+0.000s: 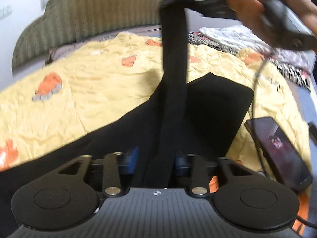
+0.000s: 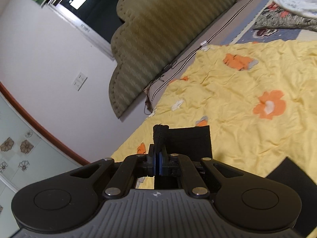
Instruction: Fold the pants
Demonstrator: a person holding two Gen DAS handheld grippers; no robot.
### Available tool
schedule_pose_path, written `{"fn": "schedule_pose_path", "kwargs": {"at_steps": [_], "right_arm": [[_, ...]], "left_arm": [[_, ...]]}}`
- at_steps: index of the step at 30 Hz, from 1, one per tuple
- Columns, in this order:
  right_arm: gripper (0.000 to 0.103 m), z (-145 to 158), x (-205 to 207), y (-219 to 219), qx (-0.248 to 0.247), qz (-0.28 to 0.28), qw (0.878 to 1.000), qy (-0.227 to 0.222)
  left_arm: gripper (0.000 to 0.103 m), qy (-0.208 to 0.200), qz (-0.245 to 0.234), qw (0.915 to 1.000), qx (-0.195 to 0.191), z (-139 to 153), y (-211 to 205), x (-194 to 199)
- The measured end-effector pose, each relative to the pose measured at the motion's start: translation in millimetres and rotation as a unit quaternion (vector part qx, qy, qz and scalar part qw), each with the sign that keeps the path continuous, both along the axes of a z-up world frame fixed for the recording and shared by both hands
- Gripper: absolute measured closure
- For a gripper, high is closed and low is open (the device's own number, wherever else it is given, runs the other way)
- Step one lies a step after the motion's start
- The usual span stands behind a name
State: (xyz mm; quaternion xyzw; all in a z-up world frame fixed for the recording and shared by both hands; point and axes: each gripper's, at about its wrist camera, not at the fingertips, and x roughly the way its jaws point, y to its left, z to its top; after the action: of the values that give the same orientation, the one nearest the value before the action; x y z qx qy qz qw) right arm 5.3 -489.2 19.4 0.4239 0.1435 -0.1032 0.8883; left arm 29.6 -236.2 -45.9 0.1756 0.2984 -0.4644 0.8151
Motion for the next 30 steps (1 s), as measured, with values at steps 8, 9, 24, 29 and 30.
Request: {"fn": "schedule_pose_path", "kwargs": {"at_steps": [8, 9, 24, 29, 30], "right_arm": [[0.1, 3.2, 17.9, -5.9, 0.031, 0.005, 0.998, -0.056], [0.1, 11.0, 10.0, -2.9, 0.019, 0.007, 0.996, -0.083], [0.1, -128.9, -125.1, -41.7, 0.111, -0.143, 0.98, 0.089], [0.1, -113.4, -133.8, -26.8, 0.072, -0.15, 0.983, 0.082], [0.1, -108.8, -135.4, -26.9, 0.066, -0.151, 0.983, 0.086]], "left_arm": [[0.085, -0.015, 0.117, 0.9882, -0.098, 47.4, 39.2, 39.0], [0.085, -0.031, 0.132, 0.9843, -0.114, 59.3, 46.1, 39.9], [0.086, 0.123, -0.002, 0.9924, 0.0, 5.4, -0.4, 17.7], [0.086, 0.131, -0.006, 0.9914, -0.002, 6.8, 2.1, 17.4], [0.086, 0.133, -0.01, 0.9911, 0.0, 6.5, 4.1, 17.4]]}}
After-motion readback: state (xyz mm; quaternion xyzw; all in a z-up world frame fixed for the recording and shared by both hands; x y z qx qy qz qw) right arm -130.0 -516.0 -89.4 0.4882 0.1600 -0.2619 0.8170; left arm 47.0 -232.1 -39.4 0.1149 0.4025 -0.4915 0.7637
